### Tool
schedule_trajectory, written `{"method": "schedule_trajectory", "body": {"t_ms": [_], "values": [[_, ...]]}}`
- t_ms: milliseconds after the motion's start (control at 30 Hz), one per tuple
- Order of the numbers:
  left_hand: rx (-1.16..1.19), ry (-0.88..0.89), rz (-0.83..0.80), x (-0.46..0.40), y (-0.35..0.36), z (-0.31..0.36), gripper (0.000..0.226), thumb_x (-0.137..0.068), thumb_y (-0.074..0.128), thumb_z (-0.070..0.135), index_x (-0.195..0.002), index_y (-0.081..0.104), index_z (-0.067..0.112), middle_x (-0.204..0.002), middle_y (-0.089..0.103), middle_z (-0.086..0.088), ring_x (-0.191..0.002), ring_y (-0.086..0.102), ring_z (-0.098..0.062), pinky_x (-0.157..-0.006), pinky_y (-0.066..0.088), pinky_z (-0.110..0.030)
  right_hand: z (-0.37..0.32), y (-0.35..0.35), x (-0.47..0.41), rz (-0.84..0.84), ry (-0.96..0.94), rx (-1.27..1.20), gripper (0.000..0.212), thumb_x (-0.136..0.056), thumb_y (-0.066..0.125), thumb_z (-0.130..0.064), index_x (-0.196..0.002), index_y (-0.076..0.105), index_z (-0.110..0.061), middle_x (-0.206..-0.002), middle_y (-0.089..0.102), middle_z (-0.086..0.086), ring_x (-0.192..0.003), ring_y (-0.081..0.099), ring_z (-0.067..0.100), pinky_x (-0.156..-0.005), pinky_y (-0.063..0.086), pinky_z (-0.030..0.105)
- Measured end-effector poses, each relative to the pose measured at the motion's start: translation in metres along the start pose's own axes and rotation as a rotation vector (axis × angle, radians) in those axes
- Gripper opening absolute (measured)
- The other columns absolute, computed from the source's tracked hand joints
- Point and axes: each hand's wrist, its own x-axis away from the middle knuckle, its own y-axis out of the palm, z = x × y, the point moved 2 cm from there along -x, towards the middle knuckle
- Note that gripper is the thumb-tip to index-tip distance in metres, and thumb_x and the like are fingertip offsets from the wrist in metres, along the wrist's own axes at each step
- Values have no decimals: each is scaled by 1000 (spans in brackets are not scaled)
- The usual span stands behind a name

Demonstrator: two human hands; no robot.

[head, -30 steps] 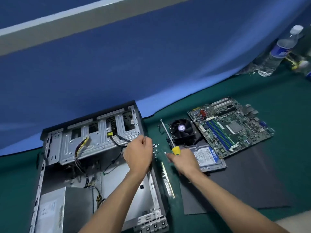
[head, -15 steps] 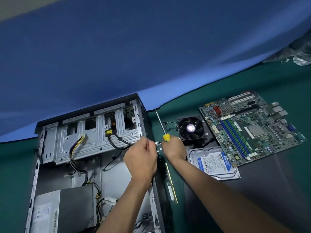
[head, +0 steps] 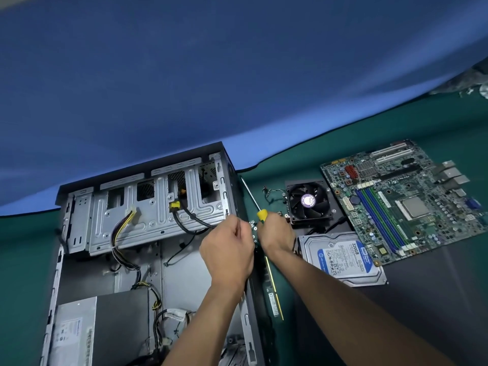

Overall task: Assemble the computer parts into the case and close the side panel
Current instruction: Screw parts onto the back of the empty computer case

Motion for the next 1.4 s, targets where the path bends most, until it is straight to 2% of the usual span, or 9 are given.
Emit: {"method": "schedule_trajectory", "body": {"t_ms": [167,300,433,533,600,767,1100,1267,1400], "values": [[3,-19,-17,-1,0,-1,53,-79,60,7,-53,16,23,-43,16,4,-47,26,-27,-49,22,-28,4,0,2,5,-38,-12,14,-93,52,-21,-96,62,-12,-96,70,8,-89,65,28,-64,38,27],[16,-14,-15,0,-1,0,54,-80,59,6,-52,16,23,-42,15,5,-46,24,-24,-49,21,-28,5,-1,1,-20,54,-174,16,-91,55,-25,-98,66,-16,-98,70,9,-91,64,30,-69,45,28],[7,-46,-31,-1,1,-1,53,-81,59,8,-51,17,22,-42,17,5,-48,26,-27,-50,21,-29,7,2,2,-79,47,-210,17,-87,58,-23,-101,68,-21,-97,70,7,-90,63,28,-67,41,25],[10,-51,-31,-1,1,0,52,-81,58,9,-51,18,22,-42,18,5,-48,26,-26,-50,21,-29,8,3,1,-114,57,-255,18,-85,58,-18,-100,67,-22,-95,70,5,-84,62,25,-67,44,25],[11,-49,-35,-1,1,0,52,-81,58,9,-51,18,22,-42,18,5,-48,26,-26,-50,21,-29,8,3,1,-115,64,-255,19,-84,59,-18,-100,67,-23,-94,70,4,-79,59,23,-66,42,24],[19,-39,-20,0,0,0,55,-80,60,6,-51,16,24,-41,16,6,-46,22,-22,-50,19,-28,8,3,0,-90,43,-239,13,-85,65,-32,-95,67,-24,-92,70,3,-87,64,25,-67,43,25],[8,-32,-21,0,0,0,56,-80,60,5,-51,16,25,-42,17,6,-44,22,-19,-49,17,-28,6,0,1,-78,47,-212,15,-89,57,-30,-93,66,-19,-93,69,7,-85,62,28,-65,39,26],[-19,-22,-36,-1,0,0,49,-81,59,8,-52,23,21,-41,19,6,-44,25,-21,-49,19,-28,1,-9,13,-93,70,-366,17,-88,59,-32,-79,60,-18,-82,67,6,-73,55,27,-61,37,26],[-37,-38,-39,-2,2,-3,45,-83,56,13,-51,25,18,-42,24,5,-46,28,-24,-50,20,-30,-1,-27,33,-95,67,-554,30,-86,61,-31,-62,52,-15,-58,55,-2,-64,54,28,-51,36,28]]}}
